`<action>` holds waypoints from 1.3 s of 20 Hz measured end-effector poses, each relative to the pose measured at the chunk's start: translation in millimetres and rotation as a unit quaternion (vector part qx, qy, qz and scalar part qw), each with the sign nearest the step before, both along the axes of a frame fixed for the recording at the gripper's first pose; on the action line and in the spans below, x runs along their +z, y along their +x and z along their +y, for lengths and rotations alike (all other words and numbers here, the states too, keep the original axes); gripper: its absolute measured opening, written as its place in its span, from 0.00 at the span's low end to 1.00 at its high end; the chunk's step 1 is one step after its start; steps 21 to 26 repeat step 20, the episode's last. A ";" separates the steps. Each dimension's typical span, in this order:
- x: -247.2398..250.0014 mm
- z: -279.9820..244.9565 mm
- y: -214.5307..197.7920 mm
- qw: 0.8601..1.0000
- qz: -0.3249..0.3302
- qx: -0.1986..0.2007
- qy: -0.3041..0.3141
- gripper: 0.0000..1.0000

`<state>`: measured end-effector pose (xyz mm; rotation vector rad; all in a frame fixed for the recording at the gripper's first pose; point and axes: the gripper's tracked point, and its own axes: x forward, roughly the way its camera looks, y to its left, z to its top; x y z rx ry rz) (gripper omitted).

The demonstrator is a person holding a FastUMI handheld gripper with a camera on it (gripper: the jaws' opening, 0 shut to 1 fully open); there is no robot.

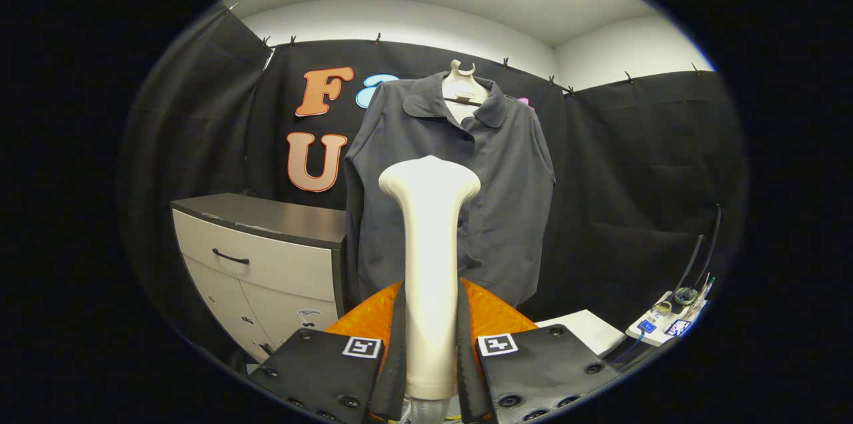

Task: Iron the clothes twice with a garment steamer, once on the left side and once on the right side.

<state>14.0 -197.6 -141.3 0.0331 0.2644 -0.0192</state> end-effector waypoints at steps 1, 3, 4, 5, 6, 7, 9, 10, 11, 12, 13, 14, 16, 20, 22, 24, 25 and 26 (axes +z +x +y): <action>1.7 1.8 0.0 1.000 -0.002 0.002 -0.001 0.39; 4.0 3.9 -1.7 1.000 -0.003 0.005 -0.001 0.39; 4.5 4.6 -1.9 1.000 -0.005 0.006 -0.001 0.39; 5.3 5.0 -1.6 1.000 -0.006 0.006 0.001 0.39; 5.6 5.5 -2.7 1.000 -0.007 0.007 0.002 0.39; 6.3 5.7 -2.5 1.000 -0.007 0.007 0.002 0.39; 8.0 4.5 -3.7 1.000 -0.010 0.007 0.001 0.39; 8.6 4.6 -4.4 1.000 -0.010 0.007 0.001 0.39; 8.7 4.0 -5.0 1.000 -0.011 0.007 0.002 0.39; 9.1 3.7 -5.4 1.000 -0.011 0.006 0.003 0.39; 9.6 3.4 -6.1 1.000 -0.012 0.006 0.004 0.39; 10.5 2.6 -6.0 1.000 -0.013 0.005 0.004 0.39; 11.7 0.4 -5.9 1.000 -0.014 0.003 0.004 0.39; 18.0 -1.1 -5.6 1.000 -0.021 0.002 0.006 0.39; 18.0 -1.1 -5.6 1.000 -0.021 0.002 0.006 0.39; 18.0 -1.1 -5.6 1.000 -0.021 0.002 0.006 0.39; 18.0 -1.1 -5.6 1.000 -0.021 0.002 0.006 0.39; 18.0 -1.1 -5.6 1.000 -0.021 0.002 0.006 0.39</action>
